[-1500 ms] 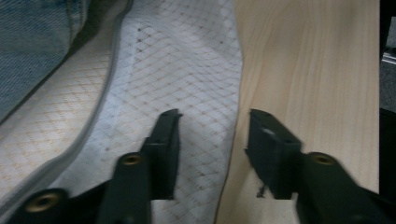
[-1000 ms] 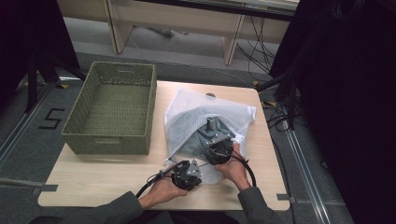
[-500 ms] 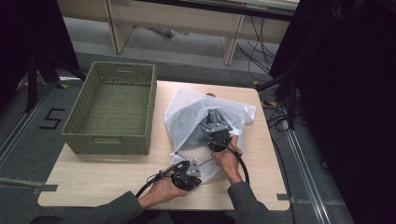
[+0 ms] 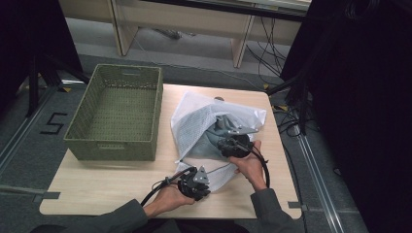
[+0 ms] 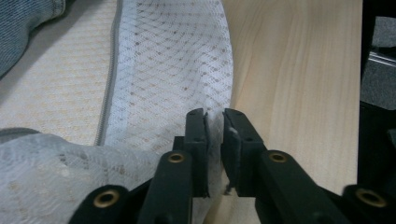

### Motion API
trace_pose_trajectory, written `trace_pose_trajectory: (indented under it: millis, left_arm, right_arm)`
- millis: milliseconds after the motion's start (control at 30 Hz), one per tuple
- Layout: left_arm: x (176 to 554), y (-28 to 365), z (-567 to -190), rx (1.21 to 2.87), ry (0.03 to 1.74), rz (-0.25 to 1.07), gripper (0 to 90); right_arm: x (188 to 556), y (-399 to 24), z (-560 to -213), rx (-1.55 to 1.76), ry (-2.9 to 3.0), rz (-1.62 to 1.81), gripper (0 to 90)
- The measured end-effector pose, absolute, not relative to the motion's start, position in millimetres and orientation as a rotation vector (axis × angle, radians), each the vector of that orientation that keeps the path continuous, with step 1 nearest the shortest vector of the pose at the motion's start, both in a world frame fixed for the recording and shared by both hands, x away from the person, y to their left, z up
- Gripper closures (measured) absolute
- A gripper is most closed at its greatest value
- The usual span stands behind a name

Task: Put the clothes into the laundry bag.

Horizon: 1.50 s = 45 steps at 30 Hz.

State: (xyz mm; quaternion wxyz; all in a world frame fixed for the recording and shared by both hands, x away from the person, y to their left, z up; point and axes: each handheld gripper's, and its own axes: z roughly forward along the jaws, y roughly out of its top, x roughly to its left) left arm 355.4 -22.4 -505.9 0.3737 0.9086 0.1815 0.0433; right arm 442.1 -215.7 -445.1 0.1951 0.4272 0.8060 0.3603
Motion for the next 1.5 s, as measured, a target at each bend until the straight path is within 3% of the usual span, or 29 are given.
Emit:
trace_pose_trajectory:
  millis: [333, 833, 1500]
  left_arm:
    - [362.6, 2.5, -468.1, 2.223, 0.529, 0.157, 59.7]
    - [427.4, 28.7, -426.4, 2.171, 0.705, 0.415, 46.4]
    - [490.4, -27.1, -412.1, 2.238, 0.803, 0.552, 39.6]
  right_arm:
    - [430.9, -228.5, -436.1, 1.175, 2.244, 1.052, 46.9]
    - [387.4, -233.6, -435.8, 1.184, 2.319, 1.073, 41.3]
    - [357.9, -243.8, -444.4, 1.148, 2.369, 1.076, 40.5]
